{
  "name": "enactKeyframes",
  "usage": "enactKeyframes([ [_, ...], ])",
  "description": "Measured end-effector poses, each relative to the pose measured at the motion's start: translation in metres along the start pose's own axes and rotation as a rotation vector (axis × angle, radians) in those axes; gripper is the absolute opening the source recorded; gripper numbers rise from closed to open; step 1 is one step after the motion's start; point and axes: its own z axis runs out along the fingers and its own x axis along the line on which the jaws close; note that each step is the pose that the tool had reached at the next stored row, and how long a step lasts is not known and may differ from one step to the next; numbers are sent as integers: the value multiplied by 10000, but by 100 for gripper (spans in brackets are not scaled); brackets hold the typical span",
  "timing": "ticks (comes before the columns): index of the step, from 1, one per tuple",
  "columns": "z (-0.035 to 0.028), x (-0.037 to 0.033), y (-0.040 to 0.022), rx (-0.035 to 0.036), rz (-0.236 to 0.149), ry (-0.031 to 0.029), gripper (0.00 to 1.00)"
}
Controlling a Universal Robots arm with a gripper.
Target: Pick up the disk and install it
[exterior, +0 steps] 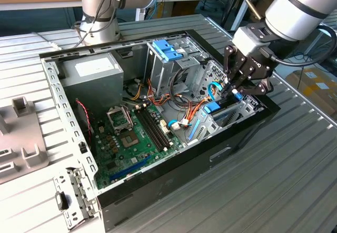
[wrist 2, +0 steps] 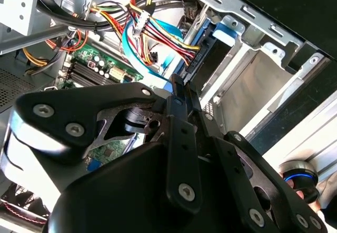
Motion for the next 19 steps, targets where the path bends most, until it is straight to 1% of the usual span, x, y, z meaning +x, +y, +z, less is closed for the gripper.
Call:
enactKeyframes([
  [2, 24, 3, -25, -9, -2, 10, 16],
  [9, 63, 13, -47, -20, -1, 10, 16],
  [19, 94, 28, -57, -23, -1, 9, 16],
])
